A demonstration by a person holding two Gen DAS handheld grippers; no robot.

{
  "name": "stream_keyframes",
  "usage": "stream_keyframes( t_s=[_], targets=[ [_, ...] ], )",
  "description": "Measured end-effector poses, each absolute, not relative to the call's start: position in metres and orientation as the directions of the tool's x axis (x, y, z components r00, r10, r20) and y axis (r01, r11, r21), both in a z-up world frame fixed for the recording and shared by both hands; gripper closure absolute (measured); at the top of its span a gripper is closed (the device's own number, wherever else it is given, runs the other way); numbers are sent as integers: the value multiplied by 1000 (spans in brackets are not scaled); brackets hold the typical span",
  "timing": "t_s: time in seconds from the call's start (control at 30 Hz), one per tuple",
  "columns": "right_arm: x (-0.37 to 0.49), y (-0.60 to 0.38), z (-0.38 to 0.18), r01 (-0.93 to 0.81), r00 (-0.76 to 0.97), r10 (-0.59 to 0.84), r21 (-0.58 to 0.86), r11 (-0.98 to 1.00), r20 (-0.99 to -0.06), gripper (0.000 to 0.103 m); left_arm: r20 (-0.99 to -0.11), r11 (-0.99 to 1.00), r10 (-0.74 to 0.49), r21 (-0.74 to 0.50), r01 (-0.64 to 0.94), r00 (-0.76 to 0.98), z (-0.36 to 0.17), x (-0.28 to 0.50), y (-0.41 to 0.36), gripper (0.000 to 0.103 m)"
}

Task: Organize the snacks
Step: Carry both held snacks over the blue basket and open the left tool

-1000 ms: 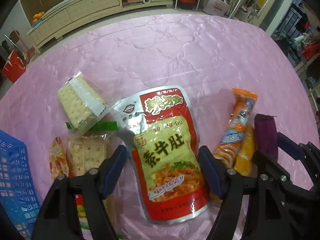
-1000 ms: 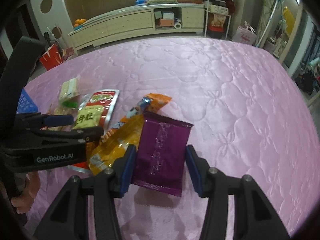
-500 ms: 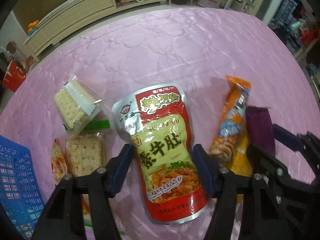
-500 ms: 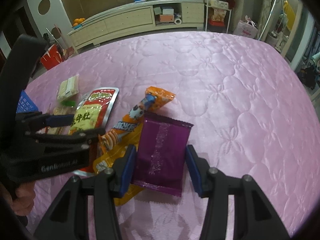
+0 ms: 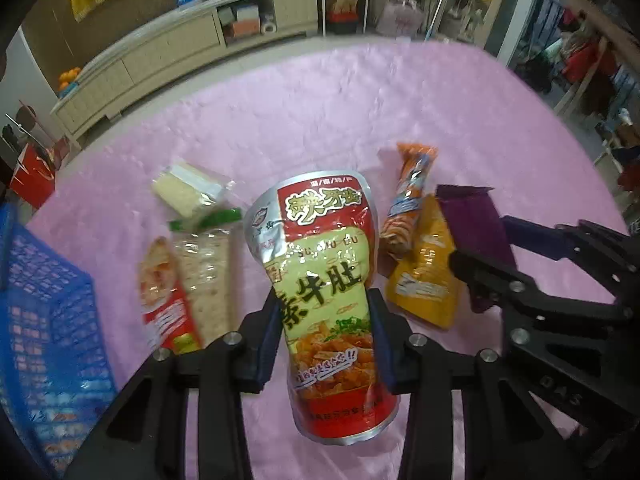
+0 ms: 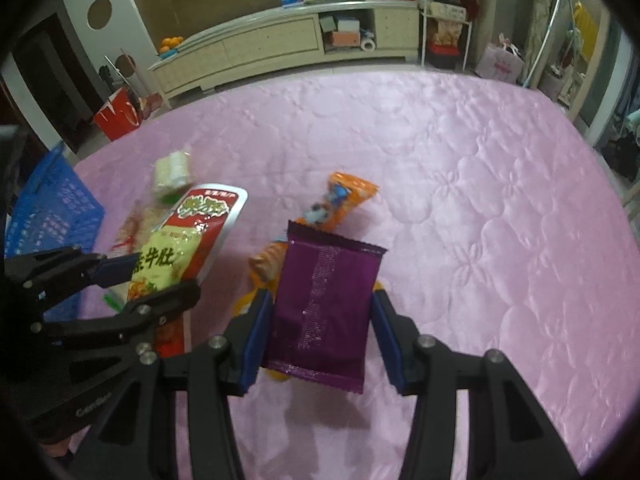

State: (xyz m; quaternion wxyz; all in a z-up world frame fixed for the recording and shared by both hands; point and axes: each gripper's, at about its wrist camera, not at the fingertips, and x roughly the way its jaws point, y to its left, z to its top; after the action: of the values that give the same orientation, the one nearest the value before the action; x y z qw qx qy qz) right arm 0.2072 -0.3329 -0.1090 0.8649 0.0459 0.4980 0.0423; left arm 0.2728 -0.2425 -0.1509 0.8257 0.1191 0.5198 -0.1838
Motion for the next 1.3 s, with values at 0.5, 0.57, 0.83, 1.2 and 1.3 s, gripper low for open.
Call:
stream_keyframes(
  t_s=[0.5,0.57,0.83,1.2,1.3],
  targets=[
    [167,-258,-10,-148,609,167,95,984,-776,48,-785,935,-238,-25,354,572,-51,211,-134,65],
    [163,-245,1,-171,616,190,106,980,-764,48,-772,941,-229,-19,338,593,-43,203,-117,65],
    [155,-175,24,-293,621,265,95,951,-738,48,-732,968,-178,-11,249,658,-20,177,-43,65],
    [172,-108,31,-384,591,338,112,916,-733,48,-719,987,-116,-9,158,685,-9,174,34,65],
    [179,-98,26,-398,574,344,113,910,-743,48,-724,989,-107,-10,144,681,-13,182,46,65]
  ],
)
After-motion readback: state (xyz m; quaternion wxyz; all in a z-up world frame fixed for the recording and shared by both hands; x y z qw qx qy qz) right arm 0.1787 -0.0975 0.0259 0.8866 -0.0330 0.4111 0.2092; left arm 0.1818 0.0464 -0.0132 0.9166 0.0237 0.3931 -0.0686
